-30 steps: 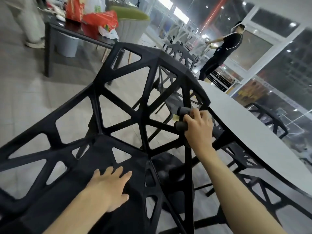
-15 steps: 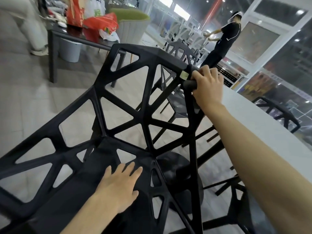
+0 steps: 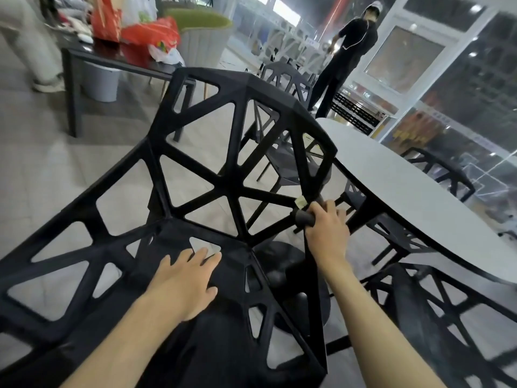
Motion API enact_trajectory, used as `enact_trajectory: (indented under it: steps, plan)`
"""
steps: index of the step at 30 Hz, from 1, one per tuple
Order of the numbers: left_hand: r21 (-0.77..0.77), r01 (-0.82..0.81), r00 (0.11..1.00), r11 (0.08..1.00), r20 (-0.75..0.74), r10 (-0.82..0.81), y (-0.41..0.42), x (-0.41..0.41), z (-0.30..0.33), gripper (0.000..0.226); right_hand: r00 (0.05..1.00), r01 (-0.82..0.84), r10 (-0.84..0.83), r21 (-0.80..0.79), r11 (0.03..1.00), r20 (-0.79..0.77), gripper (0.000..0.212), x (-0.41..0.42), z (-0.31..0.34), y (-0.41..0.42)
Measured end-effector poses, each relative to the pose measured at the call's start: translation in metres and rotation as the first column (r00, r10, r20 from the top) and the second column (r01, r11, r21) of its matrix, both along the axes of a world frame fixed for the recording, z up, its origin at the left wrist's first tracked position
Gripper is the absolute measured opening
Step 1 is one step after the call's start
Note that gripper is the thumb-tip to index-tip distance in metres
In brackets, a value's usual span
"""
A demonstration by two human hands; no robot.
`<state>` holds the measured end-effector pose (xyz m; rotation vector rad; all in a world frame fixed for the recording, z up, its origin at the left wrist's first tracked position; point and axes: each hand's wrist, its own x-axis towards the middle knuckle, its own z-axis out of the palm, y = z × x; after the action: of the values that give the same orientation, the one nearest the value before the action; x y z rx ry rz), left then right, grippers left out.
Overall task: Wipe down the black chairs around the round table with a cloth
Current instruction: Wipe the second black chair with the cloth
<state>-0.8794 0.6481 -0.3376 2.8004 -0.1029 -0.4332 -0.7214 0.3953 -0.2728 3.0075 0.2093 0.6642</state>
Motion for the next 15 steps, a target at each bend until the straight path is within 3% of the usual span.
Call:
enact_trajectory:
  steps: [5,15]
  plan:
    - [-0.016,-0.009,1.000,1.000,0.007,0.009,0.006,0.005,-0.004,0.070,0.991,-0.109,0.096,-0.155,0.982,-0.095,0.026,-0.032,0.005,-0.009]
    - [-0.137,-0.220,0.946,0.966,0.212,0.245,0.020,-0.043,-0.004,0.056,0.987,0.048,-0.058,-0.066,0.997,-0.148,0.031,-0.184,-0.056,-0.051]
